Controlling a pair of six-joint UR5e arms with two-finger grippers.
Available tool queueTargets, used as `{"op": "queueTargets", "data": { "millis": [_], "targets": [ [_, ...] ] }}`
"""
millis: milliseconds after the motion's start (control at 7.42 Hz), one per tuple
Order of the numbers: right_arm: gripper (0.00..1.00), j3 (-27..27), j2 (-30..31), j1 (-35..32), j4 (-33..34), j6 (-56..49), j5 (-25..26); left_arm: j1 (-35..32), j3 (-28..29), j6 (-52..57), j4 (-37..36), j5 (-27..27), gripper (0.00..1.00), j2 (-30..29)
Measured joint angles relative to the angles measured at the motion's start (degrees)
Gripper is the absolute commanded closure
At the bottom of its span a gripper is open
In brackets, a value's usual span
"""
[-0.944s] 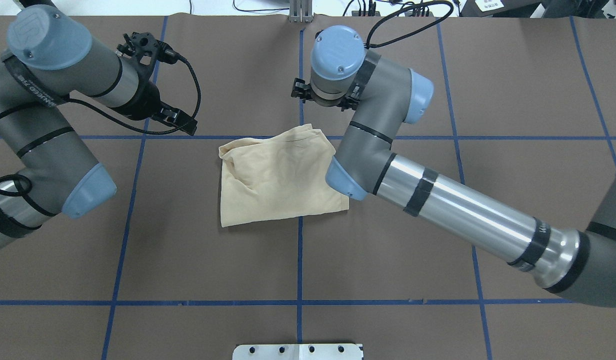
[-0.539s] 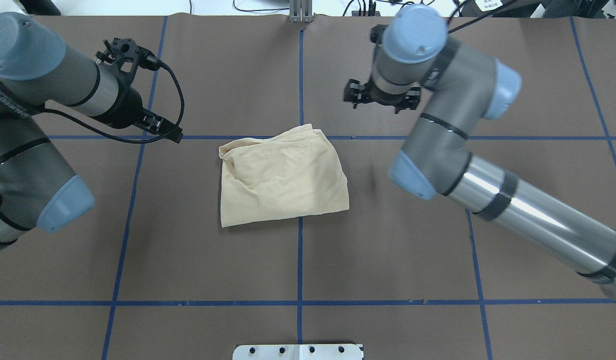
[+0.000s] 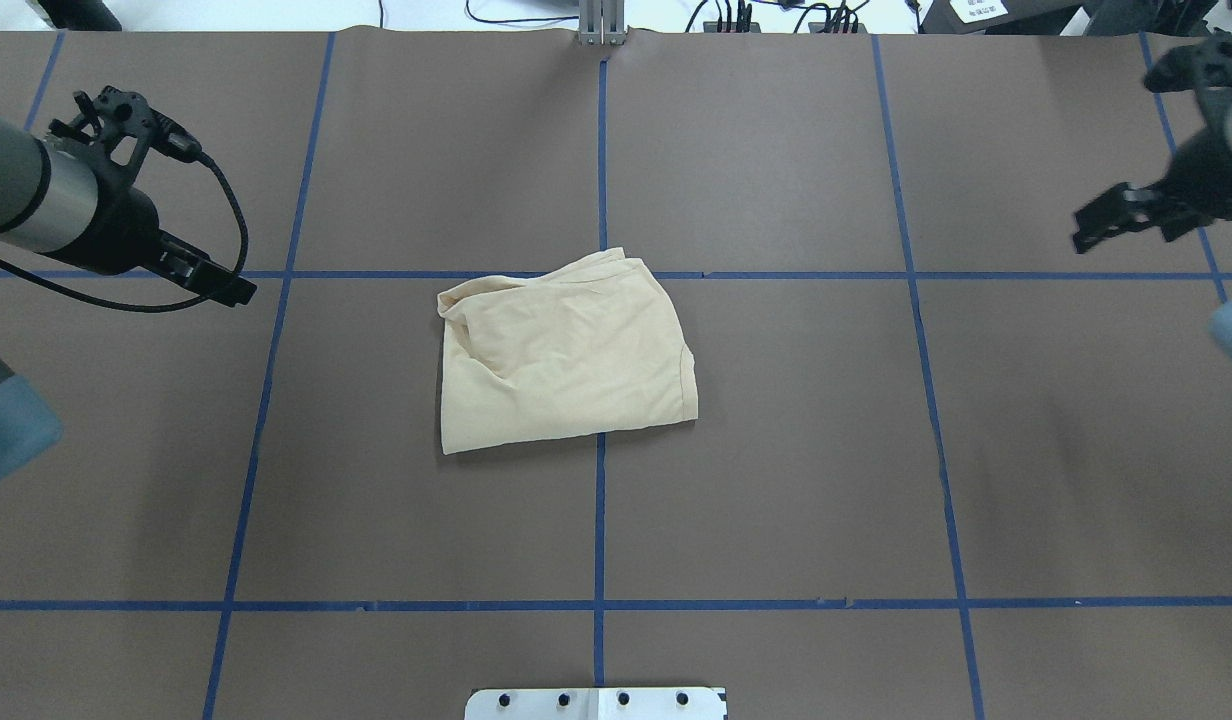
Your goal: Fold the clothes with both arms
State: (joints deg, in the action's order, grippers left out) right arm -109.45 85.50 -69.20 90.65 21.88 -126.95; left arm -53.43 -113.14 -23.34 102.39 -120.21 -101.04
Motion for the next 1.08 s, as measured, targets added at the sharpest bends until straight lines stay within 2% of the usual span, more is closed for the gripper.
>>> {"op": "queueTargets", "data": {
  "millis": [270, 539, 1078],
  "targets": [
    [0.00, -0.29, 11.66, -11.09, -0.18, -18.30, -4.61, -5.82, -0.10, 9.66, 0.00, -3.98, 0.00, 4.04],
    [0.00, -0.32, 19.27, -18.55, -0.20, -28.72, -6.22, -13.43, -0.09, 18.90, 0.08, -6.42, 0.00, 9.75],
    [0.00, 0.06, 20.99, -20.67, -0.25, -29.01, -6.13, -28.40, 0.13, 23.64, -0.07, -7.45, 0.00, 23.73]
  ]
}}
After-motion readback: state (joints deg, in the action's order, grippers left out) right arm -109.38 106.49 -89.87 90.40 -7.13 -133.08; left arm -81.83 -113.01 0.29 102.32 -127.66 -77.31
